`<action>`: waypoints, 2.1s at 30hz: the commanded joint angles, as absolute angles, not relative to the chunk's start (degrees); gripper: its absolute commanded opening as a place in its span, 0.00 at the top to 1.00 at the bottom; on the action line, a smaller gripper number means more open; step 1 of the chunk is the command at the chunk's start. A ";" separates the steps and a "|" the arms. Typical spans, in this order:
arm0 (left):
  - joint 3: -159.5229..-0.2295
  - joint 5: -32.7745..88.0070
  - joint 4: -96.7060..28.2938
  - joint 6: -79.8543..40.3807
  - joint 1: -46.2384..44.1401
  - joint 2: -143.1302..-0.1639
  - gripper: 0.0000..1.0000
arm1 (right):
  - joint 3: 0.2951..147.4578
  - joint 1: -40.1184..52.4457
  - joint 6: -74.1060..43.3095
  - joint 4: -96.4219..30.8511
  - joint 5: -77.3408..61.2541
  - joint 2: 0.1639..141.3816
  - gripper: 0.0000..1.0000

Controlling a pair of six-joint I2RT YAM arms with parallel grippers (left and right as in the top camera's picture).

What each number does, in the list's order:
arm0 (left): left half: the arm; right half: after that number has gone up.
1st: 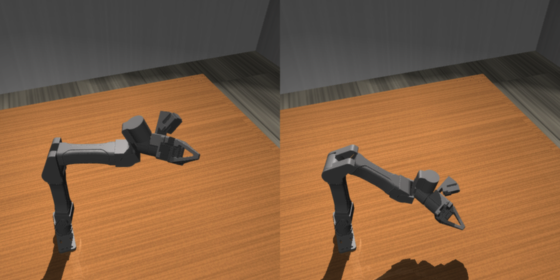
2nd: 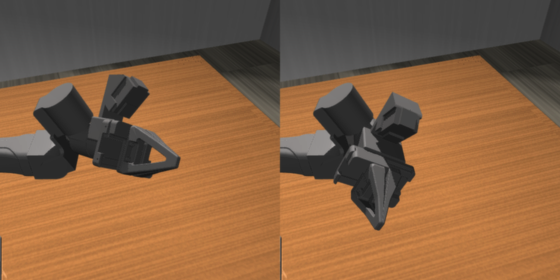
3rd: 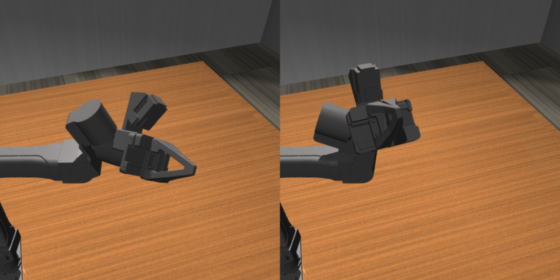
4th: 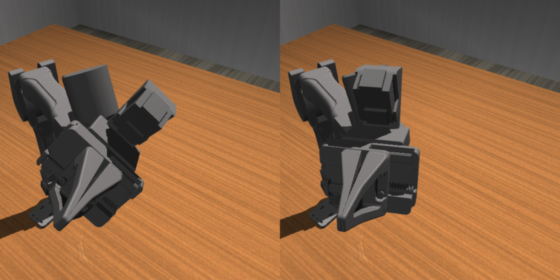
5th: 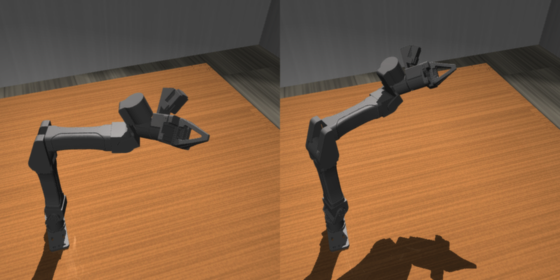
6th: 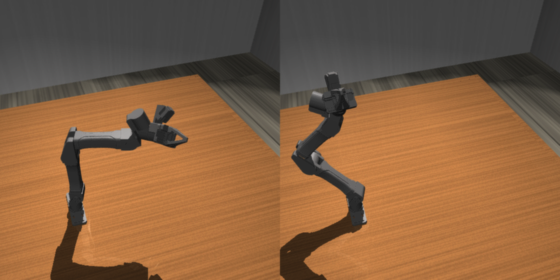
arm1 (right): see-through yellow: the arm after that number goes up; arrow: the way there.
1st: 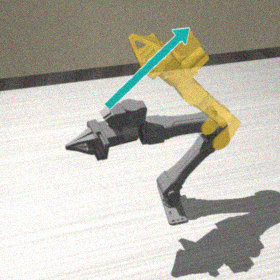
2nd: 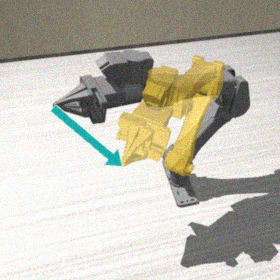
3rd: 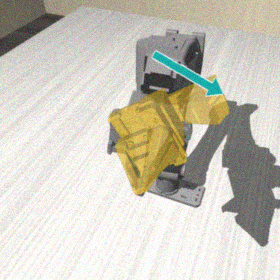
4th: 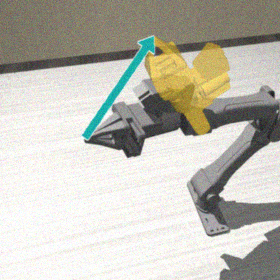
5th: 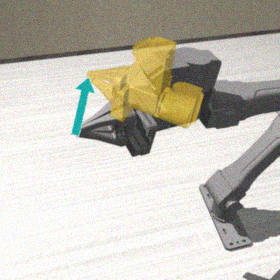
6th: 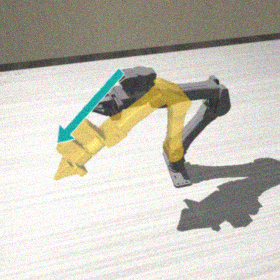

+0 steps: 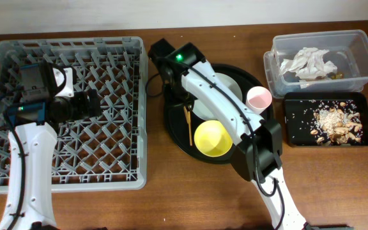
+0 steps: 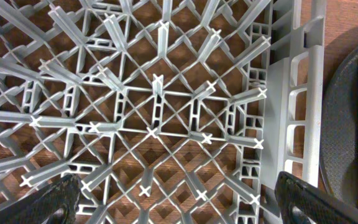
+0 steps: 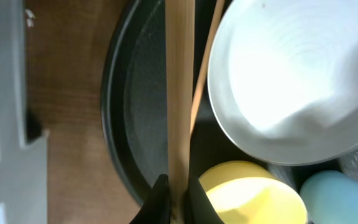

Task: Sort waste into correct bins and load items into the dishwasher rack
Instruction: 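Grasp the wooden chopsticks with the right gripper, then place the chopsticks along the right edge of the dish rack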

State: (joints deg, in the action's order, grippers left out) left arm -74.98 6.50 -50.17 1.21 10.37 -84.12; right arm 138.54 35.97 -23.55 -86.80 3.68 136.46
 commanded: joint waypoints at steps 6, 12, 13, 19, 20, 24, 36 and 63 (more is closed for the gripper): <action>-76.12 5.98 -50.22 0.67 10.66 -83.33 0.01 | 156.38 30.76 -21.67 -97.32 3.88 135.98 0.96; -76.12 6.15 -50.22 0.64 10.66 -83.33 0.01 | 157.73 31.92 -20.73 -94.59 -5.04 136.00 0.96; -76.12 6.13 -50.22 0.67 10.66 -83.33 0.01 | 157.73 32.77 -23.49 -93.25 -5.69 136.00 0.96; -76.12 5.93 -50.24 0.69 10.66 -83.33 0.01 | 156.79 41.15 -41.28 -76.01 -4.51 139.39 0.96; -76.12 5.41 -50.30 1.10 10.66 -83.33 0.01 | 156.79 42.46 -42.63 -74.24 -4.51 141.05 0.96; -76.12 1.45 -51.48 1.08 10.66 -83.33 0.01 | 156.77 43.92 -44.01 -69.69 -7.64 145.32 0.96; -76.12 1.45 -51.31 1.08 10.66 -83.33 0.01 | 159.94 43.31 -30.09 -73.89 -9.65 145.10 0.40; -76.12 1.45 -51.31 1.06 10.66 -83.33 0.01 | 114.76 37.91 -27.49 -72.40 2.09 140.97 0.96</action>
State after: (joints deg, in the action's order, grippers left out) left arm -75.02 1.85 -51.24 1.23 10.37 -84.12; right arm 117.99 38.00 -26.96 -73.63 2.28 139.96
